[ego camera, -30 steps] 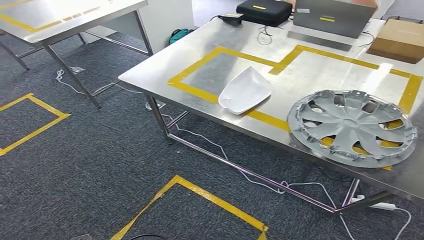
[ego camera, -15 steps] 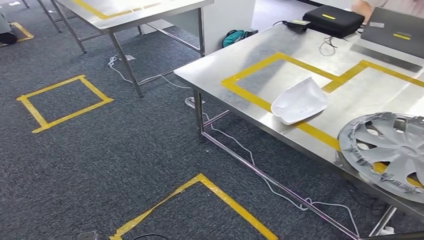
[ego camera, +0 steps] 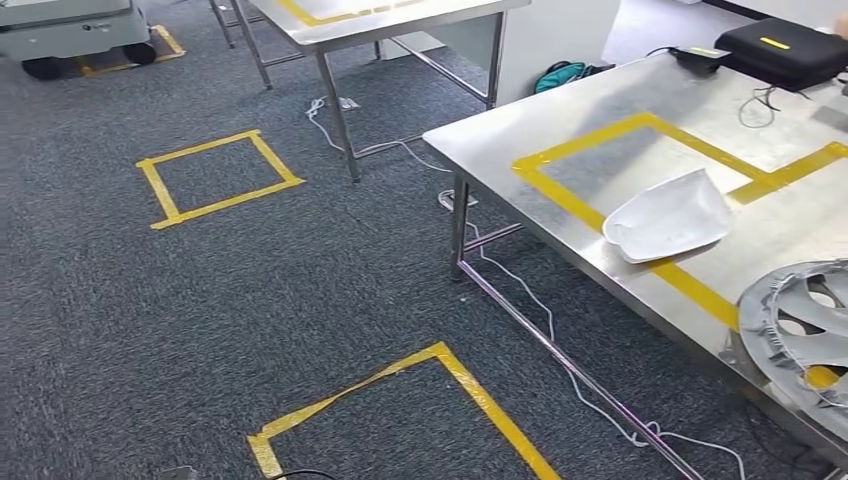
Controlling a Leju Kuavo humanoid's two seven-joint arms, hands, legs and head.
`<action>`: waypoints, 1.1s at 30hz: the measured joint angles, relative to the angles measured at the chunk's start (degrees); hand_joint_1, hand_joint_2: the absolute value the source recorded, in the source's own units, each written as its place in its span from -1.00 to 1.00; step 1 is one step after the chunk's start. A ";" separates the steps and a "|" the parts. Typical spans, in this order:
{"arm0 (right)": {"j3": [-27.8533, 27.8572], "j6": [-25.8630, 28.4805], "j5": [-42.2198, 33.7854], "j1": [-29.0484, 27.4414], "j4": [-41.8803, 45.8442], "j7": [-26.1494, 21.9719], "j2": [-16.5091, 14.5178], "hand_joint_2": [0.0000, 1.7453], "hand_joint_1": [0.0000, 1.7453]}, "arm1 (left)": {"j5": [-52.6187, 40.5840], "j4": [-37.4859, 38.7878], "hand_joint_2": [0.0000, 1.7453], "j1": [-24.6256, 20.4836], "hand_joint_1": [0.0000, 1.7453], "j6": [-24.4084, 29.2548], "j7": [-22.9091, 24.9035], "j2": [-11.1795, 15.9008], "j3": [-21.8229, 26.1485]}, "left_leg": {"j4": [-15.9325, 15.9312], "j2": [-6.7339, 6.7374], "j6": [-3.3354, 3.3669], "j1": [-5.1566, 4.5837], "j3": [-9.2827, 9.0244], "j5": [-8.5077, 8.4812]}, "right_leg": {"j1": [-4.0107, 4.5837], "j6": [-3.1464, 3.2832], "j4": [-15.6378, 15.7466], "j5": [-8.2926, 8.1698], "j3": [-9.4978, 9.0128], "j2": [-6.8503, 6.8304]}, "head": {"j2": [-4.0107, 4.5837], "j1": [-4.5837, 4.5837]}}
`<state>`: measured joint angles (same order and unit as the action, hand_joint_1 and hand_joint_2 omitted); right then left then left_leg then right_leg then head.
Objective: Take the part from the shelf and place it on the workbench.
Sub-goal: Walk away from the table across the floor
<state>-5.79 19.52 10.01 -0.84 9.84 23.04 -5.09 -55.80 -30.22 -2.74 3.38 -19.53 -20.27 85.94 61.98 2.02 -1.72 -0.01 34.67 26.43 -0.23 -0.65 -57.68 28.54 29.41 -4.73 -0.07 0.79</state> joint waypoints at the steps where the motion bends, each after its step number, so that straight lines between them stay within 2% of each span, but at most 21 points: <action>1: 0.00 0.00 0.00 0.01 0.00 -0.02 -0.02 -1.00 -1.00 | 0.00 0.01 -1.00 -0.05 -1.00 0.01 -0.01 -0.01 -0.06 | -3.14 1.07 0.22 -0.13 -1.68 -0.89 | 0.17 -0.25 -0.04 0.20 0.01 -0.57 | 0.00 -0.03; 2: 0.00 -0.01 -0.01 0.03 0.00 -0.04 -0.02 -1.00 -1.00 | 0.00 0.02 -1.00 -0.07 -1.00 0.01 -0.03 -0.02 -0.12 | -4.91 1.75 0.43 -0.27 -2.57 -1.13 | 0.35 -0.51 -0.04 0.40 0.02 -1.12 | 0.00 -0.09; 3: 0.00 -0.01 -0.01 0.09 0.00 -0.07 -0.03 -1.00 -1.00 | 0.01 0.03 -1.00 -0.04 -1.00 0.02 -0.04 -0.03 -0.17 | -5.51 1.66 0.68 -0.44 -2.73 -0.98 | 0.46 -0.75 0.00 0.52 -0.12 -1.71 | 0.00 -0.16; 5: 0.00 -0.02 -0.03 0.37 0.00 -0.10 -0.05 -1.00 -1.00 | 0.02 0.04 -1.00 0.10 -1.00 0.05 -0.05 -0.06 -0.19 | -5.65 0.34 1.40 -0.42 -2.55 -1.16 | 0.31 -1.29 0.05 0.75 -0.57 -2.11 | 0.00 -0.27; 7: 0.00 -0.01 -0.03 0.50 0.00 -0.13 -0.07 -1.00 -1.00 | 0.02 0.05 -1.00 0.15 -1.00 0.07 -0.07 -0.09 -0.19 | -5.85 -0.91 2.08 -0.18 -2.50 -1.49 | 0.06 -1.85 -2.55 2.55 0.38 0.58 | 0.00 -0.43; 9: 0.00 0.00 -0.03 0.31 0.00 -0.21 -0.07 -1.00 -1.00 | 0.02 0.08 -1.00 0.12 -1.00 0.07 -0.08 -0.10 -0.24 | -5.88 -2.22 2.46 -0.01 -2.43 -1.65 | -0.07 -2.12 -9.79 6.20 3.80 3.79 | 0.00 -0.67; 11: 0.00 -0.02 -0.03 0.01 0.00 -0.26 -0.07 -1.00 -1.00 | 0.02 0.10 -1.00 0.12 -1.00 0.07 -0.09 -0.10 -0.27 | -5.86 -3.82 2.58 -0.03 -2.38 -1.70 | -0.06 -2.20 -16.53 8.29 7.41 4.56 | 0.00 -0.72; 12: 0.00 -0.02 -0.04 -0.09 0.00 -0.23 -0.07 -1.00 -1.00 | 0.02 0.12 -1.00 0.12 -1.00 0.07 -0.09 -0.10 -0.27 | -5.84 -4.71 2.58 -0.03 -2.39 -1.72 | -0.09 -2.18 -17.02 7.64 7.99 4.64 | 0.00 -0.72; 13: 0.00 -0.02 -0.04 -0.15 0.00 -0.19 -0.07 -1.00 -1.00 | 0.02 0.14 -1.00 0.13 -1.00 0.07 -0.09 -0.10 -0.26 | -5.83 -5.63 2.54 0.00 -2.44 -1.76 | -0.16 -2.14 -15.17 5.88 7.45 4.83 | 0.00 -0.71; 14: 0.00 -0.02 -0.04 -0.16 0.00 -0.14 -0.07 -1.00 -1.00 | 0.02 0.17 -1.00 0.12 -1.00 0.07 -0.09 -0.10 -0.27 | -5.81 -6.53 2.43 0.06 -2.50 -1.79 | -0.31 -2.11 -11.45 3.50 5.93 5.46 | 0.00 -0.73; 16: 0.00 -0.02 -0.04 -0.15 0.00 -0.13 -0.09 -1.00 -1.00 | 0.02 0.21 -1.00 0.10 -1.00 0.07 -0.09 -0.08 -0.27 | -5.61 -8.10 1.99 0.02 -2.39 -1.84 | -0.78 -2.09 -3.85 0.28 2.69 8.30 | 0.00 -0.74; 18: 0.00 -0.02 -0.04 -0.06 0.00 -0.33 -0.15 -1.00 -1.00 | 0.02 0.21 -1.00 0.12 -1.00 0.06 -0.09 -0.04 -0.27 | -5.53 -9.35 1.25 0.08 -1.93 -2.07 | -0.89 -1.76 -1.01 -0.23 1.40 9.87 | 0.00 -0.76; 20: 0.01 -0.02 -0.04 0.11 0.00 -0.32 -0.18 -1.00 -1.00 | 0.02 0.22 -1.00 0.24 -1.00 0.06 -0.09 -0.02 -0.25 | -5.57 -10.11 0.50 0.38 -1.45 -2.36 | -0.68 -0.96 -0.89 -0.45 1.21 8.62 | 0.00 -0.77; 22: 0.01 -0.01 -0.04 0.14 0.00 0.09 -0.19 -1.00 -1.00 | 0.03 0.24 -1.00 0.24 -1.00 0.08 -0.09 0.02 -0.24 | -3.67 -7.68 -0.02 0.30 -0.42 -0.98 | -0.59 -0.17 -0.63 -0.80 1.08 7.11 | 0.00 -0.48; 24: 0.01 -0.02 -0.04 -0.07 0.00 0.34 -0.20 -1.00 -1.00 | 0.04 0.26 -1.00 0.14 -1.00 0.09 -0.09 0.05 -0.26 | 2.85 -4.01 -0.34 0.10 2.56 2.83 | -0.39 0.32 -0.48 -0.88 1.11 5.36 | 0.00 -0.16; 26: 0.02 -0.02 -0.04 -0.25 0.00 0.33 -0.20 -1.00 -1.00 | 0.04 0.27 -1.00 0.12 -1.00 0.09 -0.09 0.07 -0.27 | 10.00 -2.85 -0.53 0.12 5.81 5.76 | -0.17 0.51 -0.49 -0.80 1.19 3.38 | 0.00 -0.12; 27: 0.02 -0.02 -0.04 -0.25 0.00 0.34 -0.20 -1.00 -1.00 | 0.04 0.28 -1.00 0.13 -1.00 0.09 -0.09 0.08 -0.26 | 11.20 -2.73 -0.54 0.13 6.27 5.75 | -0.11 0.55 -0.49 -0.76 1.21 2.45 | 0.00 -0.13; 28: 0.01 -0.02 -0.04 -0.20 0.00 0.34 -0.20 -1.00 -1.00 | 0.04 0.28 -1.00 0.15 -1.00 0.09 -0.09 0.08 -0.26 | 10.04 -2.60 -0.50 0.12 5.54 4.64 | -0.08 0.54 -0.49 -0.74 1.19 1.63 | 0.00 -0.11; 29: 0.01 -0.02 -0.04 -0.14 0.00 0.35 -0.21 -1.00 -1.00 | 0.04 0.28 -1.00 0.15 -1.00 0.09 -0.09 0.09 -0.25 | 6.86 -2.12 -0.39 0.09 3.75 2.84 | -0.07 0.50 -0.49 -0.69 1.12 0.89 | 0.00 -0.11; 31: 0.01 -0.06 -0.04 -0.04 0.00 0.34 -0.24 -1.00 -1.00 | 0.04 0.28 -1.00 0.10 -1.00 0.09 -0.09 0.10 -0.27 | -1.14 0.84 0.05 -0.21 -0.67 -0.26 | 0.16 0.20 -0.61 -0.42 0.92 -0.34 | 0.00 -0.08; 33: 0.01 -0.14 -0.12 -0.01 0.00 0.32 -0.25 -1.00 -1.00 | 0.03 0.28 -1.00 0.07 -1.00 0.08 -0.09 0.10 -0.29 | -5.15 2.68 0.63 -0.58 -2.68 -1.19 | 0.48 -0.31 -0.64 -0.15 0.63 -1.50 | 0.00 -0.20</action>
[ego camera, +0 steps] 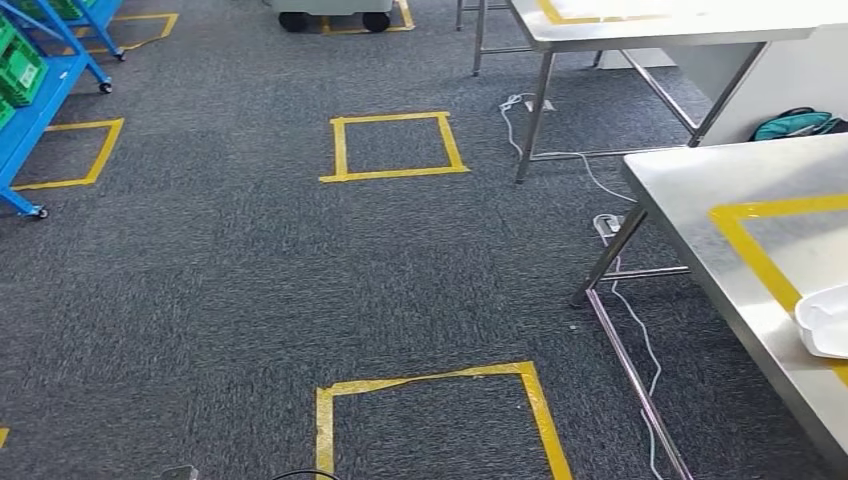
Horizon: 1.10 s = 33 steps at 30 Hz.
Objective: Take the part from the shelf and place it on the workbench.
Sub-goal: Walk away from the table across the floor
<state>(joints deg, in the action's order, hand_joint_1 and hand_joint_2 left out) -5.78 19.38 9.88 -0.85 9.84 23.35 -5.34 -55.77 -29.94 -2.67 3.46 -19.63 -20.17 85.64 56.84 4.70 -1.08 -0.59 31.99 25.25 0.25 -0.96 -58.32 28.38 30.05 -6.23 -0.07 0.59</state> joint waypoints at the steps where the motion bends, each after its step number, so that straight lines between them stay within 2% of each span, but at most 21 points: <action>1: -0.01 -0.03 -0.05 0.03 0.00 -0.01 -0.01 -1.00 -1.00 | -0.02 0.00 -1.00 0.03 -1.00 -0.01 0.01 -0.01 0.00 | -0.27 -0.50 0.31 -0.15 0.08 0.01 | 0.07 -0.27 0.06 0.08 -0.16 -0.61 | 0.00 -0.06; 2: 0.00 -0.05 -0.11 0.12 0.00 0.05 -0.02 -1.00 -1.00 | -0.07 0.00 -1.00 0.09 -1.00 -0.01 0.01 -0.02 0.01 | -0.37 -1.29 0.66 -0.08 0.13 -0.13 | -0.01 -0.58 0.19 0.16 -0.32 -1.04 | 0.00 -0.10; 3: 0.00 -0.05 -0.16 0.23 0.00 0.12 -0.04 -1.00 -1.00 | -0.13 0.00 -1.00 0.16 -1.00 -0.01 0.02 -0.04 0.01 | -0.51 -1.97 0.99 0.03 0.11 -0.27 | -0.12 -0.92 -0.15 0.59 -0.25 -0.37 | 0.00 -0.19; 4: 0.00 -0.05 -0.21 0.30 0.00 0.18 -0.05 -1.00 -1.00 | -0.22 0.00 -1.00 0.18 -1.00 -0.01 0.04 -0.05 0.01 | -0.65 -2.68 1.36 0.18 0.09 -0.43 | -0.24 -1.23 -1.38 1.52 0.22 0.98 | 0.00 -0.33; 6: 0.01 -0.04 -0.32 0.24 0.00 0.08 -0.06 -1.00 -1.00 | -0.44 0.01 -1.00 0.13 -1.00 -0.03 0.08 -0.08 -0.03 | -0.78 -4.05 1.89 0.42 0.11 -0.67 | -0.39 -1.62 -7.57 4.87 2.94 4.57 | 0.00 -0.73; 8: 0.03 -0.09 -0.50 0.04 0.00 -0.08 -0.07 -1.00 -1.00 | -0.61 0.02 -1.00 0.07 -1.00 -0.07 0.10 -0.07 -0.09 | -0.76 -5.39 2.13 0.41 0.21 -0.76 | -0.42 -1.72 -14.96 7.67 6.56 5.89 | 0.00 -0.87; 9: 0.08 -0.20 -0.69 -0.03 0.00 -0.07 -0.07 -1.00 -1.00 | -0.64 0.03 -1.00 0.09 -1.00 -0.08 0.12 -0.07 -0.11 | -0.74 -5.99 2.16 0.41 0.21 -0.77 | -0.43 -1.74 -16.52 7.69 7.55 6.02 | 0.00 -0.90; 10: 0.14 -0.33 -0.88 -0.05 0.00 -0.06 -0.08 -1.00 -1.00 | -0.66 0.03 -1.00 0.13 -1.00 -0.08 0.18 -0.08 -0.11 | -0.72 -6.53 2.15 0.43 0.14 -0.77 | -0.47 -1.75 -15.73 6.47 7.49 6.06 | 0.00 -0.90; 11: 0.21 -0.49 -1.08 -0.04 0.00 -0.05 -0.08 -1.00 -1.00 | -0.69 0.04 -1.00 0.16 -1.00 -0.08 0.27 -0.08 -0.11 | -0.69 -6.97 2.08 0.49 0.05 -0.75 | -0.57 -1.78 -12.82 4.38 6.40 6.09 | 0.00 -0.92; 12: 0.27 -0.68 -1.25 0.02 0.00 -0.05 -0.08 -1.00 -1.00 | -0.77 0.04 -1.00 0.19 -1.00 -0.10 0.37 -0.08 -0.13 | -0.62 -7.33 1.91 0.54 -0.05 -0.70 | -0.76 -1.88 -8.66 2.11 4.67 6.20 | 0.00 -0.94; 13: 0.33 -0.89 -1.39 0.09 0.00 -0.05 -0.12 -1.00 -1.00 | -0.94 0.04 -1.00 0.20 -1.00 -0.12 0.44 -0.05 -0.15 | -0.44 -7.57 1.63 0.49 -0.05 -0.61 | -0.89 -1.94 -4.74 0.48 3.02 6.49 | 0.00 -0.97; 14: 0.41 -1.20 -1.55 0.19 0.00 -0.06 -0.17 -1.00 -1.00 | -1.21 0.04 -1.00 0.21 -1.00 -0.19 0.47 -0.02 -0.24 | -0.30 -7.75 1.31 0.41 0.04 -0.56 | -0.99 -1.83 -2.05 -0.44 1.80 6.78 | 0.00 -0.97; 15: 0.52 -1.54 -1.73 0.29 0.00 -0.07 -0.23 -1.00 -1.00 | -1.60 0.04 -1.00 0.25 -1.00 -0.29 0.47 0.06 -0.37 | -0.15 -7.84 1.20 0.30 0.18 -0.49 | -1.07 -1.73 -0.65 -0.73 1.22 7.05 | 0.00 -0.95; 16: 0.65 -1.88 -1.94 0.36 0.00 -0.07 -0.29 -1.00 -1.00 | -2.05 0.04 -1.00 0.30 -1.00 -0.42 0.45 0.14 -0.53 | -0.05 -7.88 1.46 0.18 0.36 -0.57 | -1.06 -1.55 -0.37 -0.70 1.13 7.24 | 0.00 -0.91; 19: 1.03 -2.91 -2.67 0.38 0.00 -0.01 -0.32 -1.00 -1.00 | -3.58 0.04 -1.00 0.54 -1.00 -0.75 0.17 0.30 -1.16 | -0.17 -7.86 2.85 0.17 0.53 -0.95 | -0.93 -1.24 -0.35 -0.99 1.26 7.30 | 0.00 -0.82; 21: 1.25 -3.44 -3.09 0.40 0.00 0.03 -0.32 -1.00 -1.00 | -4.64 0.05 -1.00 0.64 -1.00 -0.87 -0.18 0.37 -1.72 | -0.37 -7.86 2.93 0.23 0.52 -1.10 | -0.75 -0.97 -0.37 -1.01 1.34 7.30 | 0.00 -0.81; 23: 1.49 -3.69 -3.34 0.46 0.00 0.03 -0.32 -1.00 -1.00 | -5.49 0.09 -1.00 0.69 -1.00 -0.91 -0.48 0.42 -2.29 | -0.64 -7.86 2.31 0.35 0.51 -1.26 | -0.59 -0.67 -0.42 -1.01 1.45 7.27 | 0.00 -0.83; 25: 1.72 -3.82 -3.43 0.51 0.00 0.03 -0.32 -1.00 -1.00 | -5.96 0.16 -1.00 0.77 -1.00 -0.91 -0.61 0.48 -2.74 | -0.85 -7.86 0.97 0.53 0.52 -1.34 | -0.45 -0.42 -0.47 -1.02 1.56 7.25 | 0.00 -0.84; 27: 1.86 -3.95 -3.45 0.54 0.00 0.03 -0.32 -1.00 -1.00 | -6.45 0.28 -1.00 0.88 -1.00 -0.98 -0.62 0.54 -3.12 | -0.93 -7.86 0.11 0.65 0.53 -1.34 | -0.37 -0.28 -0.50 -1.01 1.61 7.25 | 0.00 -0.85; 33: 2.25 -4.39 -3.51 0.55 0.00 0.03 -0.32 -1.00 -1.00 | -8.70 0.91 -1.00 1.25 -1.00 -1.61 -0.68 0.78 -4.38 | -0.93 -7.86 0.01 0.55 0.61 -1.32 | -0.50 -0.26 -0.47 -1.04 1.60 7.23 | 0.00 -0.87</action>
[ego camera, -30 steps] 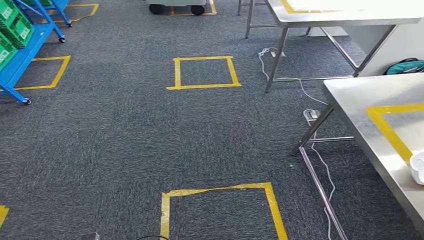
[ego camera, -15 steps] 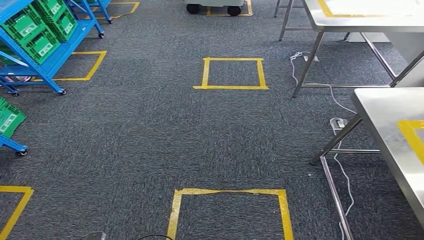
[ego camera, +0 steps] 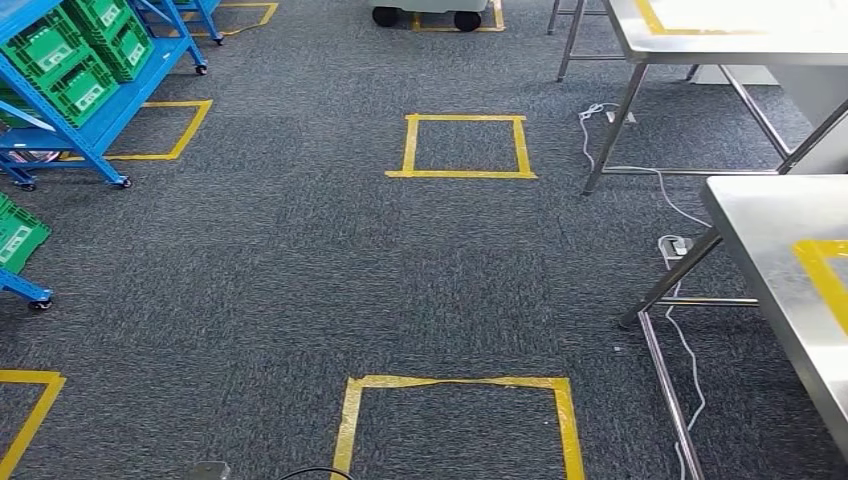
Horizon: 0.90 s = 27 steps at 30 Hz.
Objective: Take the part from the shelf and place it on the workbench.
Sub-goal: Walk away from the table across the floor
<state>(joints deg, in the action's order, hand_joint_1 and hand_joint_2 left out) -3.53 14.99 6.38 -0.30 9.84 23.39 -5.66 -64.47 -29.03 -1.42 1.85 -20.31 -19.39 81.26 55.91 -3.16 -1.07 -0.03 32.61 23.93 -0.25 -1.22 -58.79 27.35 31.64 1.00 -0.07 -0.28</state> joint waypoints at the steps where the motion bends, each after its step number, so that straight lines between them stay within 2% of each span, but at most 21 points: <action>1: 0.01 -0.09 -0.03 0.00 0.00 0.00 0.00 -1.00 -1.00 | -0.22 0.11 -1.00 0.07 -1.00 -0.09 0.00 0.05 -0.20 | 0.01 0.00 0.00 -0.05 0.01 0.00 | -0.05 -0.01 0.01 -0.01 0.00 0.00 | 0.00 0.00; 7: 0.01 -0.35 -0.15 0.00 0.00 0.00 0.00 -1.00 -1.00 | -0.98 0.53 -1.00 0.36 -1.00 -0.69 0.00 0.33 -0.56 | 0.07 0.00 0.06 -0.27 0.03 0.02 | -0.31 -0.11 0.04 -0.07 0.00 -0.01 | 0.00 0.02; 27: 0.03 -0.36 -0.17 0.04 0.00 0.00 0.00 -1.00 -1.00 | -1.39 0.71 -1.00 0.46 -1.00 -1.59 0.05 0.61 -0.58 | 0.09 0.00 0.10 -0.29 0.06 0.01 | -0.33 -0.14 0.05 -0.09 0.01 -0.01 | 0.00 0.01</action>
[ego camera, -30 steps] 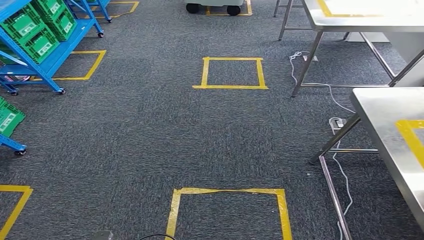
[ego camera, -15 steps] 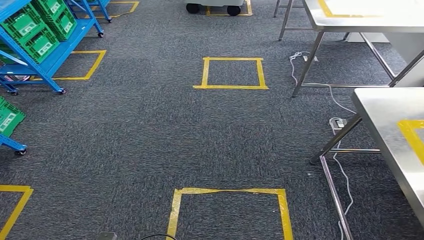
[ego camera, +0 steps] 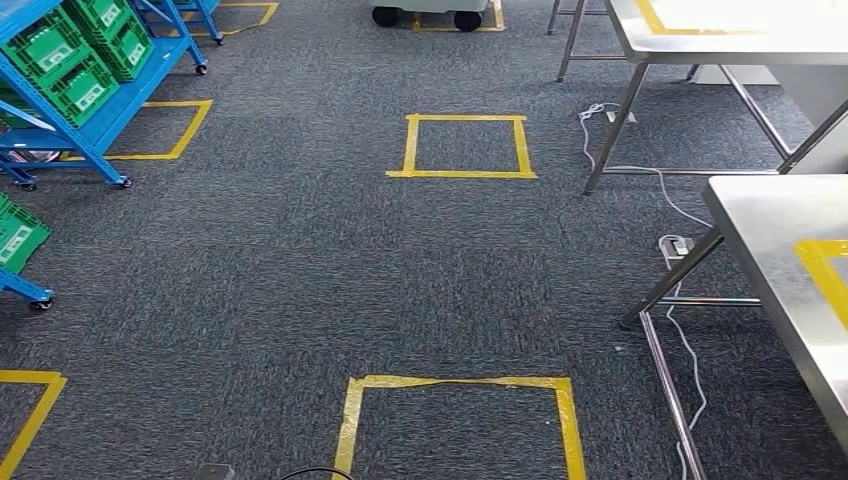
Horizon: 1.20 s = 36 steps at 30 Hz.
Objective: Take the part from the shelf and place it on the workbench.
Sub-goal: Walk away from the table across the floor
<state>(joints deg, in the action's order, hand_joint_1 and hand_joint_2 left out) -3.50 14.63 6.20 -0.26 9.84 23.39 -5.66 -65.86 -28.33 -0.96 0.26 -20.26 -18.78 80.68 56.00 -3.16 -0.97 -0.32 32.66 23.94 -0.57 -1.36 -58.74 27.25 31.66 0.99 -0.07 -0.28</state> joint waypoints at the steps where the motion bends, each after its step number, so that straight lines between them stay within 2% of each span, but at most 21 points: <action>1: 0.00 0.01 -0.01 0.00 0.00 0.00 0.00 -1.00 -1.00 | -0.01 0.00 -1.00 0.00 -1.00 -0.03 0.01 0.00 0.01 | 0.00 0.00 0.00 0.00 0.00 0.00 | 0.00 0.00 0.00 0.00 0.00 0.00 | 0.00 0.01; 7: 0.00 0.04 -0.14 0.02 0.00 0.00 0.00 -1.00 -1.00 | -0.02 0.02 -1.00 -0.01 -1.00 -0.25 0.04 0.02 0.02 | 0.00 0.00 0.00 0.00 0.00 0.00 | 0.00 0.00 0.00 0.00 0.00 0.00 | 0.00 0.00; 10: 0.00 0.06 -0.19 0.03 0.00 0.00 0.00 -1.00 -1.00 | -0.03 0.05 -1.00 -0.02 -1.00 -0.28 0.05 0.07 0.02 | 0.22 0.00 0.24 -0.10 0.09 0.12 | -0.12 -0.17 0.09 -0.05 -0.01 0.01 | 0.00 0.02; 14: 0.00 0.06 -0.21 0.06 0.00 0.00 0.00 -1.00 -1.00 | -0.13 0.15 -1.00 -0.05 -1.00 -0.30 0.07 0.20 0.03 | 0.51 0.01 0.93 -0.29 0.28 0.47 | -0.30 -0.61 0.24 0.01 -0.03 0.01 | 0.00 0.03; 18: 0.01 0.11 -0.26 0.09 0.00 0.02 0.00 -1.00 -1.00 | -0.53 0.22 -1.00 -0.09 -1.00 -0.23 0.16 0.22 0.04 | -0.63 0.06 2.03 -0.25 -0.41 0.36 | -0.39 -1.59 -0.29 -0.72 -0.26 -0.16 | 0.00 -0.01; 19: 0.02 0.14 -0.28 0.13 0.00 0.04 0.00 -1.00 -1.00 | -0.66 0.25 -1.00 -0.11 -1.00 -0.20 0.20 0.21 0.05 | -0.89 0.09 2.23 -0.09 -0.80 0.26 | -0.35 -1.76 -1.31 -0.09 0.18 -0.28 | 0.00 -0.15; 20: 0.02 0.15 -0.31 0.20 0.00 0.04 0.00 -1.00 -1.00 | -0.76 0.29 -1.00 -0.13 -1.00 -0.18 0.22 0.19 0.05 | -1.00 0.13 2.33 0.04 -1.08 0.20 | -0.33 -1.83 -3.09 1.39 0.98 -0.37 | 0.00 -0.29; 22: 0.02 0.18 -0.34 0.31 0.00 -0.04 0.02 -1.00 -1.00 | -0.93 0.37 -1.00 -0.14 -1.00 -0.14 0.23 0.18 0.07 | -0.99 0.20 2.38 0.12 -1.19 0.29 | -0.35 -1.94 -9.63 5.30 4.12 -0.47 | 0.00 -0.55; 23: 0.02 0.19 -0.36 0.27 0.00 -0.08 0.03 -1.00 -1.00 | -1.03 0.42 -1.00 -0.13 -1.00 -0.12 0.23 0.17 0.07 | -0.97 0.22 2.35 0.13 -1.21 0.37 | -0.39 -2.01 -12.87 6.77 5.77 -0.48 | 0.00 -0.58; 24: 0.02 0.21 -0.38 0.22 0.00 -0.10 0.05 -1.00 -1.00 | -1.13 0.48 -1.00 -0.12 -1.00 -0.12 0.23 0.16 0.08 | -0.94 0.19 2.24 0.17 -1.27 0.48 | -0.44 -2.08 -14.63 7.29 6.77 -0.49 | 0.00 -0.60; 25: 0.02 0.23 -0.41 0.16 0.00 -0.03 0.07 -1.00 -1.00 | -1.23 0.52 -1.00 -0.10 -1.00 -0.12 0.23 0.16 0.10 | -0.88 0.12 2.05 0.26 -1.39 0.63 | -0.51 -2.19 -14.21 6.62 6.73 -0.50 | 0.00 -0.63; 26: 0.02 0.27 -0.44 0.12 0.00 0.03 0.10 -1.00 -1.00 | -1.32 0.58 -1.00 -0.09 -1.00 -0.13 0.23 0.14 0.11 | -0.79 0.04 1.78 0.42 -1.58 0.85 | -0.62 -2.39 -11.55 4.85 5.57 -0.50 | 0.00 -0.62; 27: 0.02 0.32 -0.46 0.13 0.00 0.09 0.14 -1.00 -1.00 | -1.37 0.64 -1.00 -0.08 -1.00 -0.15 0.23 0.13 0.14 | -0.62 -0.04 1.41 0.61 -1.81 1.16 | -0.78 -2.72 -7.52 2.73 3.71 -0.43 | 0.00 -0.63; 28: 0.02 0.36 -0.50 0.17 0.00 0.15 0.14 -1.00 -1.00 | -1.41 0.68 -1.00 -0.09 -1.00 -0.18 0.23 0.19 0.15 | -0.42 -0.08 0.98 0.69 -2.06 1.47 | -0.80 -2.93 -3.96 1.41 2.10 -0.18 | 0.00 -0.67; 29: 0.02 0.38 -0.56 0.24 0.01 0.08 0.14 -1.00 -1.00 | -1.44 0.72 -1.00 -0.13 -1.00 -0.20 0.23 0.22 0.16 | -0.24 -0.09 0.56 0.68 -2.15 1.78 | -0.78 -2.67 -1.40 0.92 0.89 0.06 | 0.00 -0.72; 30: 0.03 0.41 -0.61 0.31 0.02 -0.14 0.12 -1.00 -1.00 | -1.50 0.75 -1.00 -0.17 -1.00 -0.23 0.23 0.27 0.17 | -0.13 -0.09 0.24 0.64 -2.16 2.08 | -0.71 -2.17 -0.27 0.99 0.26 0.30 | 0.00 -0.68; 32: 0.09 0.52 -0.73 0.28 0.05 -0.53 0.16 -1.00 -1.00 | -1.66 0.82 -1.00 -0.22 -1.00 -0.25 0.21 0.31 0.17 | 0.00 -0.12 -0.32 0.61 -2.23 2.29 | -0.51 -0.60 -0.27 1.38 -0.08 0.35 | 0.00 -0.44; 34: 0.20 0.65 -0.80 0.12 0.07 -0.45 0.22 -1.00 -1.00 | -1.84 0.92 -1.00 -0.26 -1.00 -0.26 0.15 0.31 0.18 | 1.05 0.64 -0.77 0.70 -2.11 2.67 | -0.42 0.26 -0.23 1.17 -0.74 0.08 | 0.00 -0.11; 35: 0.24 0.68 -0.83 0.10 0.07 -0.34 0.22 -1.00 -1.00 | -1.91 0.99 -1.00 -0.37 -1.00 -0.26 0.11 0.30 0.19 | 2.96 1.26 -0.93 0.71 -1.13 3.42 | -0.35 0.60 -0.17 1.31 -1.22 -0.09 | 0.00 -0.02; 36: 0.26 0.71 -0.85 0.07 0.07 -0.26 0.22 -1.00 -1.00 | -1.96 1.09 -1.00 -0.51 -1.00 -0.26 0.07 0.29 0.19 | 6.15 1.92 -1.03 0.69 0.64 4.59 | -0.23 0.91 -0.11 1.53 -1.54 -0.32 | 0.00 0.14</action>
<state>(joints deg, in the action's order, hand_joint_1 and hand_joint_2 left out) -3.24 15.33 5.35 -0.20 9.90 23.12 -5.44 -67.82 -27.24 -1.46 0.00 -20.18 -18.49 80.87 62.15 -1.24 -2.01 0.38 33.31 28.53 -0.80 -0.45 -58.85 28.79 30.12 0.67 -0.07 -0.14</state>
